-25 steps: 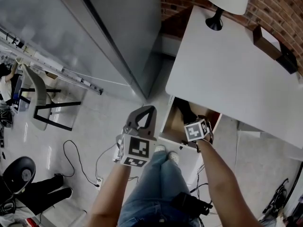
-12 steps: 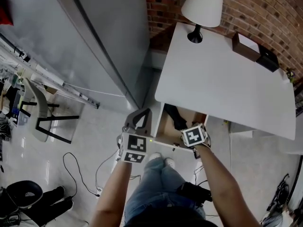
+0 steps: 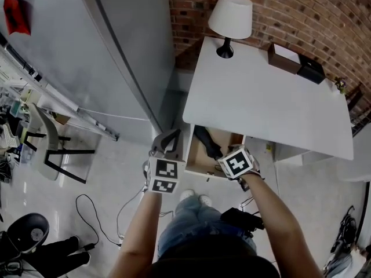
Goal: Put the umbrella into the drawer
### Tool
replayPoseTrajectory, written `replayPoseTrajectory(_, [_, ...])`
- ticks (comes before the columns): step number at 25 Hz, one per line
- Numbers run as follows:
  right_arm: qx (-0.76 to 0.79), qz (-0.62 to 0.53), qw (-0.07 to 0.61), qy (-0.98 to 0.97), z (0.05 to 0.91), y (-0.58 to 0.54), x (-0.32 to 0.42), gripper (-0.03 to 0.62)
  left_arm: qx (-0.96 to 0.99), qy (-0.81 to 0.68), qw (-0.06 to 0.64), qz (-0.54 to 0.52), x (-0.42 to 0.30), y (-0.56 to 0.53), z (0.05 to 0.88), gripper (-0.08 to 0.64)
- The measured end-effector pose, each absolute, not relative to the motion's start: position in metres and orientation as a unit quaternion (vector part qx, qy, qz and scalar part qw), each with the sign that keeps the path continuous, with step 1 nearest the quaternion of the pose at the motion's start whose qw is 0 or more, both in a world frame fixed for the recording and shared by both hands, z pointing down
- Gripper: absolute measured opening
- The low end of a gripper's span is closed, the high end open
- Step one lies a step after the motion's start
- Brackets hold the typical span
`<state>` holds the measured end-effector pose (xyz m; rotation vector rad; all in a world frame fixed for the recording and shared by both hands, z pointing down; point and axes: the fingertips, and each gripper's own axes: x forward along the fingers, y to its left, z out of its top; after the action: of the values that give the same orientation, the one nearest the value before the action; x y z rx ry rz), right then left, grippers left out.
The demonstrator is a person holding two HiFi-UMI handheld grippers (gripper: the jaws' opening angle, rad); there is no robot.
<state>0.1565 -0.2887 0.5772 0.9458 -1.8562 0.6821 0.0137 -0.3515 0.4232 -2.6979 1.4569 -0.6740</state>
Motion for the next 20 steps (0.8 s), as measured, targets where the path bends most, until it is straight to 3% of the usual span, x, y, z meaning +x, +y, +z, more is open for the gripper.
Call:
replayPoseTrajectory(16, [0.493, 0.173, 0.282, -0.805, 0.419, -0.275, 0.174, 0.198, -0.866, 0.472, 0.059, -0.157, 0.020, -0.347, 0.353, 0.000])
replayPoseTrajectory(20, [0.521, 0.124, 0.255, -0.805, 0.382, -0.275, 0.182, 0.164, -0.867, 0.471, 0.074, -0.144, 0.021, -0.345, 0.337, 0.000])
